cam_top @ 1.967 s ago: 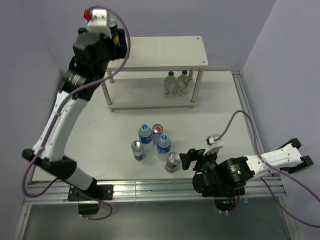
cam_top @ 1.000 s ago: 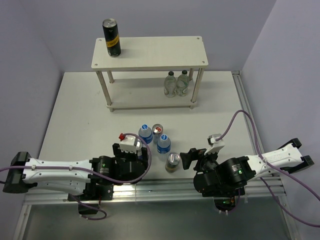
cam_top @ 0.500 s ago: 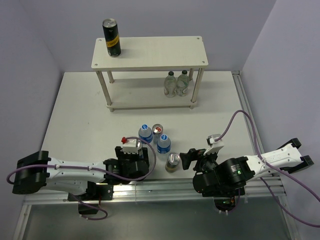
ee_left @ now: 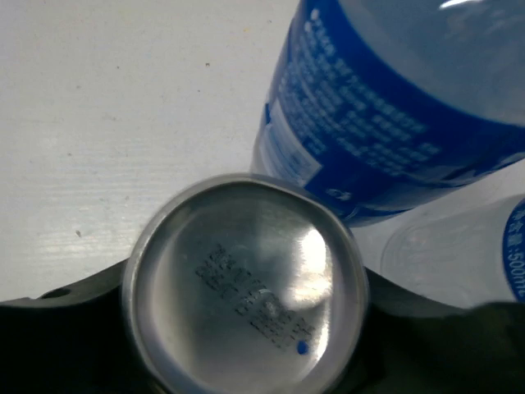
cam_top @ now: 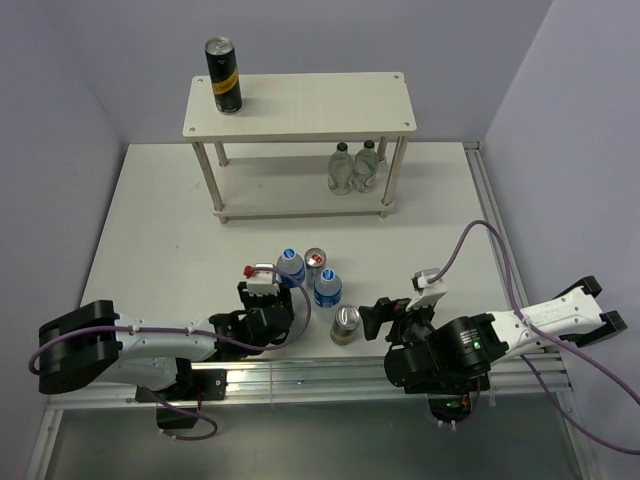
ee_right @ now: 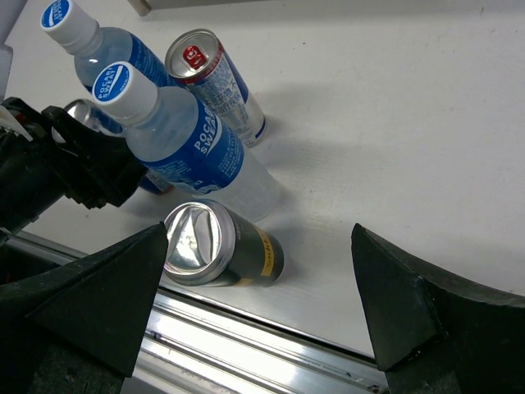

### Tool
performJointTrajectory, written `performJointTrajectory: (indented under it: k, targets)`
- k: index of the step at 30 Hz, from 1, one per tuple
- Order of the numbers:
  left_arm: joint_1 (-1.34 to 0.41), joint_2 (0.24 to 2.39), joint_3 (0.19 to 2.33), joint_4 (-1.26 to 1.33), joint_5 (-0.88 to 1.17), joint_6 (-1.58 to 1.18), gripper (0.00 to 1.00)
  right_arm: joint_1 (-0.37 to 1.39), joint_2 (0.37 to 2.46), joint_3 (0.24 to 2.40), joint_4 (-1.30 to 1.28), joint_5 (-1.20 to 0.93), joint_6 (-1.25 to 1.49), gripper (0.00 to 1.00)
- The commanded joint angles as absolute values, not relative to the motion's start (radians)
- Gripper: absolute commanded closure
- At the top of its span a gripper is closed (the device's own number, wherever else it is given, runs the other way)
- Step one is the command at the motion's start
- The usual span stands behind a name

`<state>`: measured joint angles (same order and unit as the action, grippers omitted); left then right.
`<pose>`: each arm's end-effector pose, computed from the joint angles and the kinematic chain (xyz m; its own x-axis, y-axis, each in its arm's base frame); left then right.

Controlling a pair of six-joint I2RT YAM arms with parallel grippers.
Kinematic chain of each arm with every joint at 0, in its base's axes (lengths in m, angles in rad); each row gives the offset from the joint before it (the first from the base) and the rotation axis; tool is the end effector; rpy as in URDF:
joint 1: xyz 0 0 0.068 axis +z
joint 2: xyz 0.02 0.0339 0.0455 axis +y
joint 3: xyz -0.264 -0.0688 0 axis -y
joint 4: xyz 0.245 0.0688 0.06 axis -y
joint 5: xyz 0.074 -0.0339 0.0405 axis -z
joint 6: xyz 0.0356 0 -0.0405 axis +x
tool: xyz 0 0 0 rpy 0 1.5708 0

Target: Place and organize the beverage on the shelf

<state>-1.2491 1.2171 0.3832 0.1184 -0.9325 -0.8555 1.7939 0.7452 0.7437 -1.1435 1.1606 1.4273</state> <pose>0.0934 -0.1897 0.1576 -0.4181 -0.1682 -0.8927 0.0885 0.9705 -0.2242 0.0081 0.1121 0.2718 -0.4390 0.1513 -0.8856 -0.2670 0.9192 0.2894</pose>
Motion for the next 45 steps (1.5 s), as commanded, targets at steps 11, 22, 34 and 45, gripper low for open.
performJointTrajectory:
  k: [11, 22, 34, 45]
  targets:
    - [-1.276, 1.062, 0.5, -0.199, -1.032, -0.974, 1.0, 1.802, 0.77, 0.753, -1.144, 1.21, 1.454, 0.0]
    - [-1.067, 0.854, 0.611, -0.097, -0.87, -0.608, 1.0, 1.804, 0.776, 0.752, -1.138, 1.213, 1.451, 0.0]
    - [-0.565, 1.273, 0.819, 0.279, -0.557, -0.377, 1.0, 1.804, 0.759, 0.746, -1.115, 1.204, 1.419, 0.0]
    - [-0.454, 1.613, 1.117, 0.321, -0.532, -0.304, 1.0, 1.804, 0.776, 0.75, -1.124, 1.207, 1.428, 0.0]
